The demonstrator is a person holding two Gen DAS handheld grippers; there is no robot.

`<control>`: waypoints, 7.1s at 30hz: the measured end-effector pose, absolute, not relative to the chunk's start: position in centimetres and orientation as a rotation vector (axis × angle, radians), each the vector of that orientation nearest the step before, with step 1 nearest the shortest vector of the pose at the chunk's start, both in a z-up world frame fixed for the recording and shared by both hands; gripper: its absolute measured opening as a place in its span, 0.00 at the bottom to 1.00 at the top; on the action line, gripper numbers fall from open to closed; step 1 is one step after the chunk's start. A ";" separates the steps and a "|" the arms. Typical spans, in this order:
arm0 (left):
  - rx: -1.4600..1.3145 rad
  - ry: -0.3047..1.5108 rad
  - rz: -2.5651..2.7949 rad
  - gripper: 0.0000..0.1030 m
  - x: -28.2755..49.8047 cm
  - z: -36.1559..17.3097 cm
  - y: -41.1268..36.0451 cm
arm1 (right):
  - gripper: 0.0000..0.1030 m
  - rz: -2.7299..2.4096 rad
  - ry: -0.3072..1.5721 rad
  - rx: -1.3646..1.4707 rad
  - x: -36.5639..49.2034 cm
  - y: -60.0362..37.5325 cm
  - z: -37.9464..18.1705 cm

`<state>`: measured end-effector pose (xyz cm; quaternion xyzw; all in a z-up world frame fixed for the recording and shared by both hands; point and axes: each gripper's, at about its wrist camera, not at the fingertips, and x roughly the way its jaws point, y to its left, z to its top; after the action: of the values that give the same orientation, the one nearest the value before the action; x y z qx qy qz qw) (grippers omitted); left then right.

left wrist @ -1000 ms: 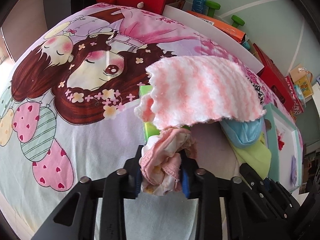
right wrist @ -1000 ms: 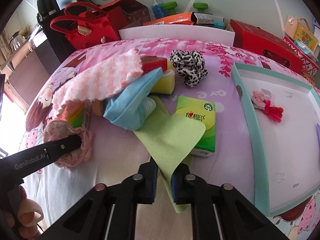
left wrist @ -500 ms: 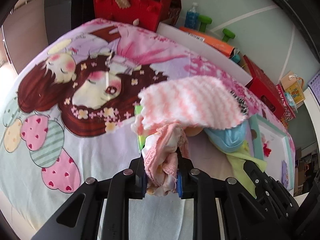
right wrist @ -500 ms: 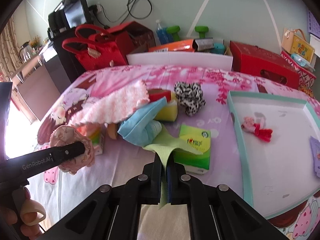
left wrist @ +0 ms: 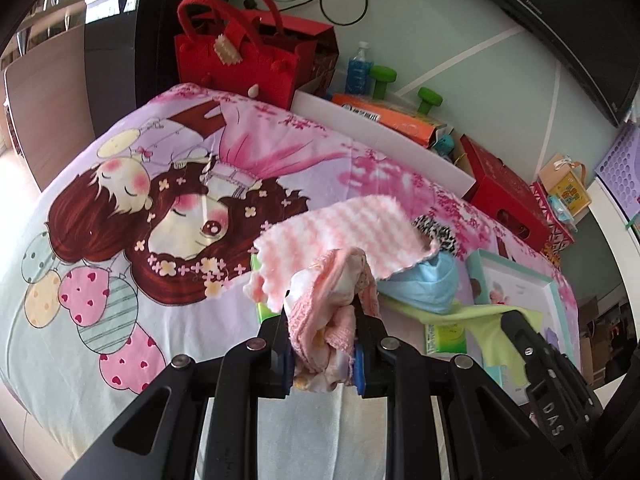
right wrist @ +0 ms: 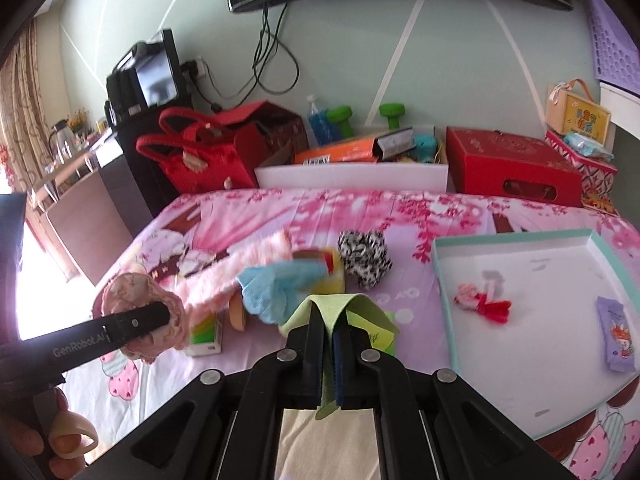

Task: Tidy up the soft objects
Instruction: 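Carry both cloths over the white tray and open both grippers to release them, then move both tools back toward the pink-white fuzzy towel and blue mask, then grasp the green tissue pack with the right gripper while the left gripper grasps the pink-white fuzzy towel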

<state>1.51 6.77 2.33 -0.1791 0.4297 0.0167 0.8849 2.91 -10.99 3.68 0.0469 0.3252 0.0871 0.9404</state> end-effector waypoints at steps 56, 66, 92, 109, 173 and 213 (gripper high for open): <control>0.024 0.861 -0.344 0.22 5.3 7.1 -16.6 | 0.04 -0.363 0.511 0.291 -1.3 -32.7 7.0; 0.077 0.917 -0.366 0.23 6.7 4.0 -19.7 | 0.04 -0.399 0.575 0.269 -0.3 -33.2 5.2; 0.120 1.061 -0.382 0.34 8.6 -2.1 -21.6 | 0.06 -0.371 0.799 0.272 2.7 -32.8 0.1; 0.128 1.042 -0.356 0.67 7.7 0.4 -19.9 | 0.69 -0.421 0.813 0.188 2.0 -32.3 2.2; -0.334 0.816 0.236 0.92 5.5 4.4 8.9 | 0.98 0.026 0.881 0.037 7.8 -11.1 -0.2; -0.454 0.969 0.028 0.26 8.9 -1.6 6.9 | 0.49 0.015 1.017 0.038 9.7 -10.5 -5.0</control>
<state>8.89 6.93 -1.59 -0.2161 0.4618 0.0133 0.8602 9.73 -10.47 -4.98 0.0181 0.4869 0.0072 0.8733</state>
